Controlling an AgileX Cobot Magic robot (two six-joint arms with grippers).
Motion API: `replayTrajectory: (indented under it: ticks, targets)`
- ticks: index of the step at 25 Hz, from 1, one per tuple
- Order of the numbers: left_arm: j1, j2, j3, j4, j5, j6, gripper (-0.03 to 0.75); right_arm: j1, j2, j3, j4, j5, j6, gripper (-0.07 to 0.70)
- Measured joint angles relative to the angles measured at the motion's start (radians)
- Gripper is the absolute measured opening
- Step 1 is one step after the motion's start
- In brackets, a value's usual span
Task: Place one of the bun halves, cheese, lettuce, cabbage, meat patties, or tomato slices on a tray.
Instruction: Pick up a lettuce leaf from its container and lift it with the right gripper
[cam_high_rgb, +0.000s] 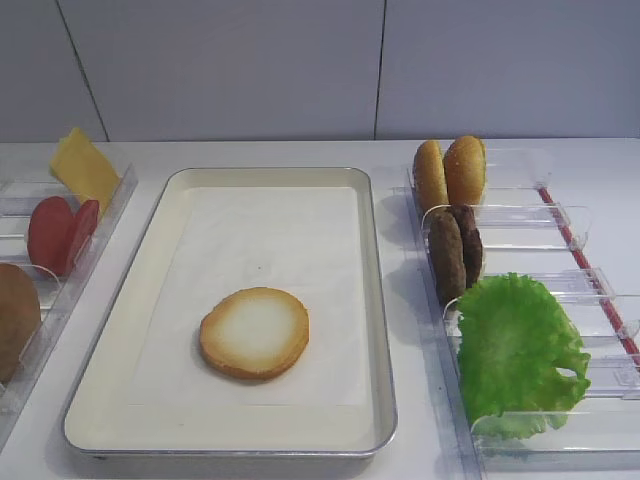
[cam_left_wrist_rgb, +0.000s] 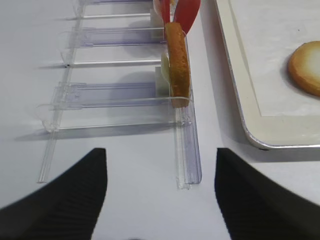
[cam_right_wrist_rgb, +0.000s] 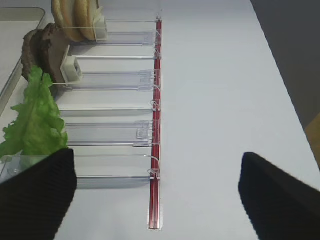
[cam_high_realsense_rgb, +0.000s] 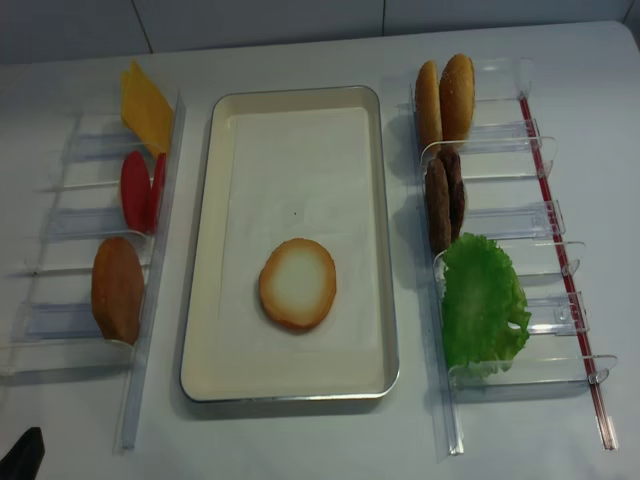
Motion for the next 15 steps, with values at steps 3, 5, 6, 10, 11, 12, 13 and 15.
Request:
replayTrajectory:
  ticks: [3, 5, 6, 10, 11, 12, 13, 15]
  targets:
    - [0.000, 0.000, 0.000, 0.000, 0.000, 0.000, 0.432, 0.000, 0.000, 0.000, 0.000, 0.000, 0.000, 0.661]
    - [0.000, 0.000, 0.000, 0.000, 0.000, 0.000, 0.433, 0.000, 0.000, 0.000, 0.000, 0.000, 0.000, 0.661]
    - [0.000, 0.000, 0.000, 0.000, 0.000, 0.000, 0.432, 0.000, 0.000, 0.000, 0.000, 0.000, 0.000, 0.661]
    - [0.000, 0.000, 0.000, 0.000, 0.000, 0.000, 0.433, 0.000, 0.000, 0.000, 0.000, 0.000, 0.000, 0.661]
    - [0.000, 0.000, 0.000, 0.000, 0.000, 0.000, 0.432, 0.000, 0.000, 0.000, 0.000, 0.000, 0.000, 0.661]
    - [0.000, 0.000, 0.000, 0.000, 0.000, 0.000, 0.432, 0.000, 0.000, 0.000, 0.000, 0.000, 0.000, 0.661]
    - [0.000, 0.000, 0.000, 0.000, 0.000, 0.000, 0.432, 0.000, 0.000, 0.000, 0.000, 0.000, 0.000, 0.661]
    - [0.000, 0.000, 0.000, 0.000, 0.000, 0.000, 0.433, 0.000, 0.000, 0.000, 0.000, 0.000, 0.000, 0.661]
